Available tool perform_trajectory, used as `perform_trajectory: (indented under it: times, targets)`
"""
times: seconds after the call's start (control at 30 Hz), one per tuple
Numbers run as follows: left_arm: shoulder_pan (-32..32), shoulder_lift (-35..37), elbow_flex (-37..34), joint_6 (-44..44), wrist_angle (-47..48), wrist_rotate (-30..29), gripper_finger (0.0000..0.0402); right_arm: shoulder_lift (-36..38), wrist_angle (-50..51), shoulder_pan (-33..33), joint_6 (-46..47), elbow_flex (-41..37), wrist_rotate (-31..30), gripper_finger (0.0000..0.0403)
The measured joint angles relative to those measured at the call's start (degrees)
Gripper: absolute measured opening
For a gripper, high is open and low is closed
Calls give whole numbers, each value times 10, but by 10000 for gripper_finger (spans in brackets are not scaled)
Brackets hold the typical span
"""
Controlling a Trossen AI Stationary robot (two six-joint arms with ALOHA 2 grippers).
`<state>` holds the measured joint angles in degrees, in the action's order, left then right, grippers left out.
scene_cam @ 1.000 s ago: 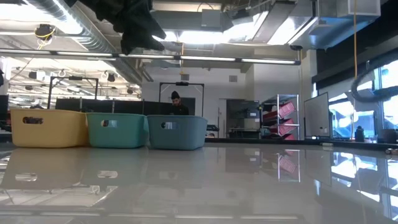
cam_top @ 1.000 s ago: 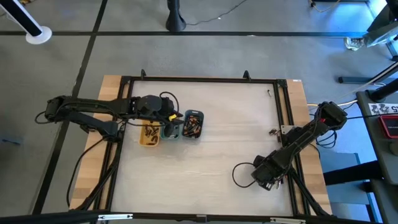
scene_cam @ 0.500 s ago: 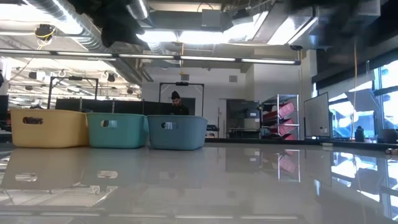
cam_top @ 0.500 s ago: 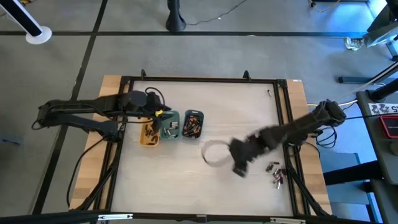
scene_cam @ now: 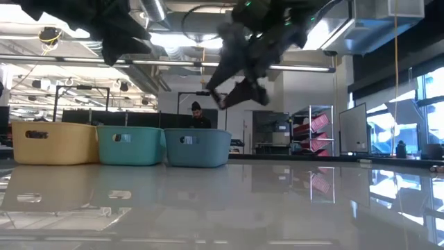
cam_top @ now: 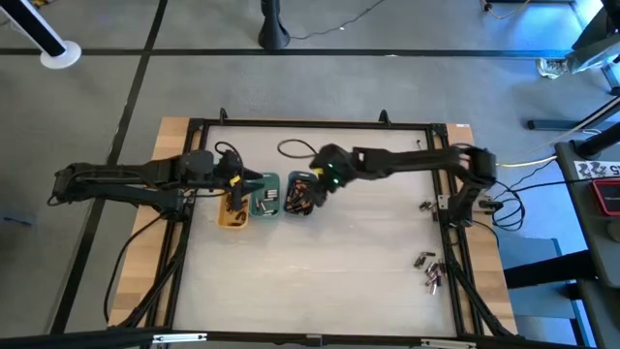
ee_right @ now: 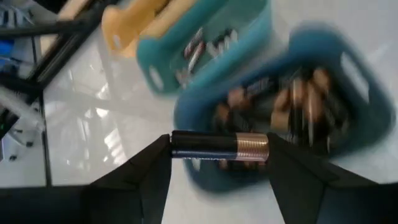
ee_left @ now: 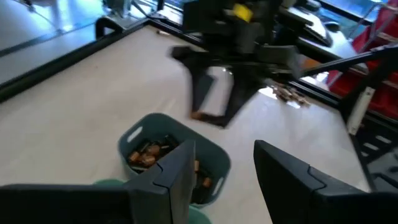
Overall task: Sort batteries
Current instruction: Put the large black battery into the blue bin, then put the small black battery into the yellow bin
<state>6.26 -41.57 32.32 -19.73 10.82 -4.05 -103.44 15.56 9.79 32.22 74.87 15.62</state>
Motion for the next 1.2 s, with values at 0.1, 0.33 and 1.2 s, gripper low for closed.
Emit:
perform_trajectory:
  times: [0.1,0.33,1.2]
  targets:
    - [0,1,0,-1,1,20,155,-45,11,9,-27,55,0,226]
    - [-3,4,0,-8,-2,26,155,-115,161,8,-100,187,-26,246]
    - [-1,0,0,-162,-7,-122,155,-8,355,15,-301,208,-80,298]
